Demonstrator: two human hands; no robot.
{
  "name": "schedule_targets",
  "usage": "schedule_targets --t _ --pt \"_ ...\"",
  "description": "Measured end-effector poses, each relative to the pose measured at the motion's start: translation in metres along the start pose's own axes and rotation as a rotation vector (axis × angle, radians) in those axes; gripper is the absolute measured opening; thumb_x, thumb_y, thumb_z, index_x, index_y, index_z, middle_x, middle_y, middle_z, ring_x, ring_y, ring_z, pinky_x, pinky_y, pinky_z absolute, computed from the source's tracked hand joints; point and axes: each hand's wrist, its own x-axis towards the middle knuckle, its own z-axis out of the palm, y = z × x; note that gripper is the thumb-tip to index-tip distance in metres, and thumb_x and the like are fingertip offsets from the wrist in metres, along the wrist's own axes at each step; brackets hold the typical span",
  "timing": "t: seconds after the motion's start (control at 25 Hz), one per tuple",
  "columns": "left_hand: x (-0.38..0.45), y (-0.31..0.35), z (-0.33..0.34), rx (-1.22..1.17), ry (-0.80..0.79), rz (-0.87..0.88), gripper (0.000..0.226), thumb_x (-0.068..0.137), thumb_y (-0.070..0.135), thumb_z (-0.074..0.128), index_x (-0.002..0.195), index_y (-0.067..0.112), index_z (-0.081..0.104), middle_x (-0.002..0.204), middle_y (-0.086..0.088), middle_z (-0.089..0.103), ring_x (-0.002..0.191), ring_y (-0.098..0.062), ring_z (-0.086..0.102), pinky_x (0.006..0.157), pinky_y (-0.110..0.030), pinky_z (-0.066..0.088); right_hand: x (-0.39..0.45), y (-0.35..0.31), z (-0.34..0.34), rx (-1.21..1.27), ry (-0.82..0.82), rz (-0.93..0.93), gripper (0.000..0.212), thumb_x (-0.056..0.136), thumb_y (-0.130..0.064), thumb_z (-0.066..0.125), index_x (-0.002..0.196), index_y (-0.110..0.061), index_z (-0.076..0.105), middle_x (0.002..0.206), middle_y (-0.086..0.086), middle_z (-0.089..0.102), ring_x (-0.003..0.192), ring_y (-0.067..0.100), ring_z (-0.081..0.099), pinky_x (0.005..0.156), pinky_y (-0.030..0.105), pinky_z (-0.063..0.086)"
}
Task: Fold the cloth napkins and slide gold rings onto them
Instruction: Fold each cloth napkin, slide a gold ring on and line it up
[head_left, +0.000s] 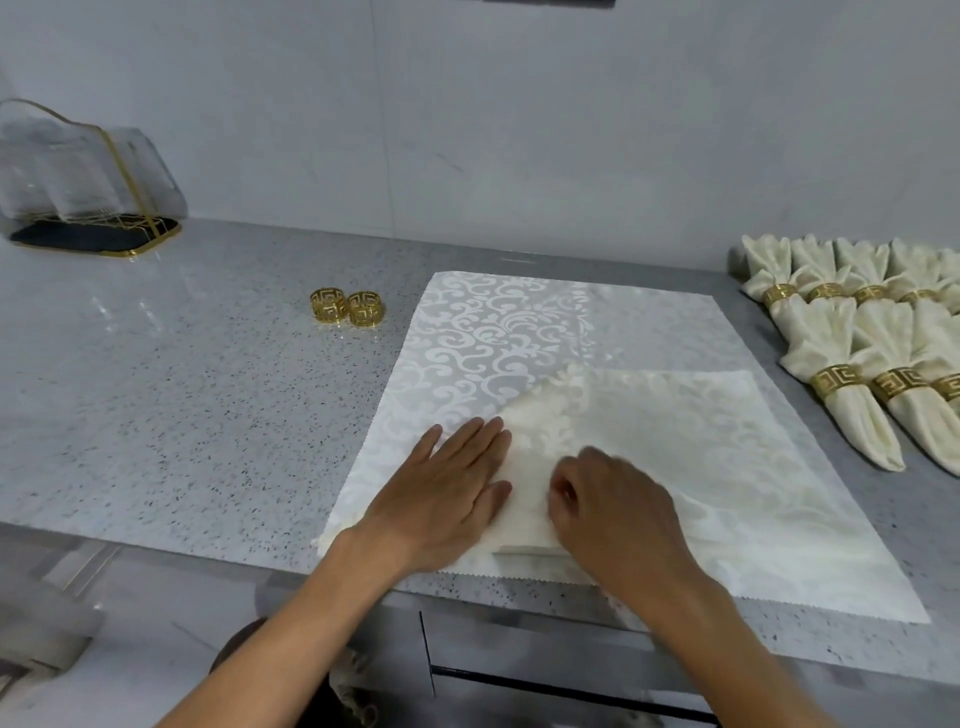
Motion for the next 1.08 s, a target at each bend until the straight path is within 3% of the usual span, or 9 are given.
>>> schedule_targets --t 0.08,0.16,0.24,0.32,0.48,0.64,0.84,1.0,1.08 --pt "-0.001 0.002 -0.001 0.003 0.006 0.018 0.065 0.101 0.056 0.010 0.157 0.026 -0.006 0.163 0.012 -0.013 0.147 -0.003 -0.019 0.122 -0.037 -0.007 0.039 -0.001 0.009 -0.002 0.074 -0.081 0.035 0.103 -0.036 0.034 0.121 -0.019 0.057 0.123 -0.003 0.058 0.116 0.021 0.052 0.092 0.036 0.045" --pt "-0.002 0.003 -0.004 -0.024 -0.012 0.021 0.077 0.096 0.069 0.013 0.156 0.027 -0.011 0.161 0.013 -0.019 0.145 0.000 -0.023 0.121 -0.036 -0.010 0.077 0.000 0.025 -0.063 -0.036 -0.094 0.052 0.105 -0.041 0.025 0.149 -0.017 0.033 0.157 0.002 0.032 0.145 0.025 0.026 0.117 0.042 0.023" --pt "-0.003 0.005 -0.008 -0.031 -0.048 0.003 0.088 0.089 0.080 0.014 0.154 0.028 -0.014 0.157 0.016 -0.025 0.142 0.003 -0.029 0.121 -0.035 -0.012 0.093 0.005 0.047 -0.065 -0.182 -0.043 0.058 0.105 -0.046 0.016 0.157 -0.020 0.013 0.165 -0.001 0.007 0.152 0.021 0.002 0.123 0.043 0.002" --pt "-0.004 0.006 -0.011 -0.013 -0.036 -0.006 0.092 0.086 0.083 0.013 0.154 0.029 -0.016 0.157 0.017 -0.027 0.140 0.004 -0.031 0.121 -0.034 -0.012 0.098 0.024 0.048 0.017 -0.155 -0.053 0.056 0.105 -0.043 0.018 0.156 -0.019 0.016 0.165 -0.001 0.010 0.152 0.022 0.002 0.123 0.043 0.002" --pt "-0.005 0.005 -0.011 0.001 -0.034 0.011 0.093 0.083 0.086 0.010 0.153 0.032 -0.019 0.155 0.018 -0.032 0.138 0.005 -0.034 0.118 -0.031 -0.015 0.117 0.108 0.005 -0.040 0.129 0.023 0.038 0.086 -0.021 0.045 0.122 -0.018 0.055 0.125 0.002 0.058 0.122 0.029 0.050 0.102 0.041 0.038" --pt "-0.002 0.006 -0.011 -0.016 -0.038 0.002 0.094 0.080 0.089 0.004 0.152 0.034 -0.018 0.155 0.020 -0.031 0.137 0.006 -0.035 0.117 -0.030 -0.015 0.131 0.185 -0.045 -0.370 -0.268 0.321 0.052 0.077 -0.036 0.056 0.127 -0.030 0.045 0.124 -0.002 0.050 0.121 0.027 0.045 0.097 0.046 0.034" --pt "-0.002 0.008 -0.014 0.002 -0.049 0.002 0.093 0.078 0.089 0.000 0.151 0.035 -0.021 0.153 0.022 -0.034 0.135 0.007 -0.037 0.117 -0.029 -0.016 0.129 0.216 -0.065 0.100 -0.264 0.481 0.056 0.068 -0.029 0.069 0.120 -0.010 0.063 0.111 0.004 0.066 0.101 0.022 0.062 0.086 0.036 0.054" --pt "0.000 0.007 -0.011 -0.054 -0.009 0.042 0.089 0.083 0.087 0.008 0.154 0.035 -0.009 0.158 0.020 -0.022 0.141 0.005 -0.028 0.117 -0.032 -0.015 0.108 0.218 -0.060 0.293 -0.047 0.551 0.028 0.069 -0.022 0.067 0.096 -0.015 0.065 0.091 0.003 0.059 0.080 0.022 0.058 0.060 0.025 0.036" --pt "-0.001 0.011 -0.015 -0.011 0.164 0.122 0.075 0.094 0.074 0.024 0.154 0.028 0.028 0.164 0.009 0.010 0.150 -0.006 0.000 0.120 -0.044 0.000 0.089 0.206 -0.055 0.302 0.155 0.524 0.018 0.064 -0.017 0.061 0.066 -0.018 0.043 0.065 0.002 0.037 0.061 0.021 0.038 0.052 0.029 0.025"
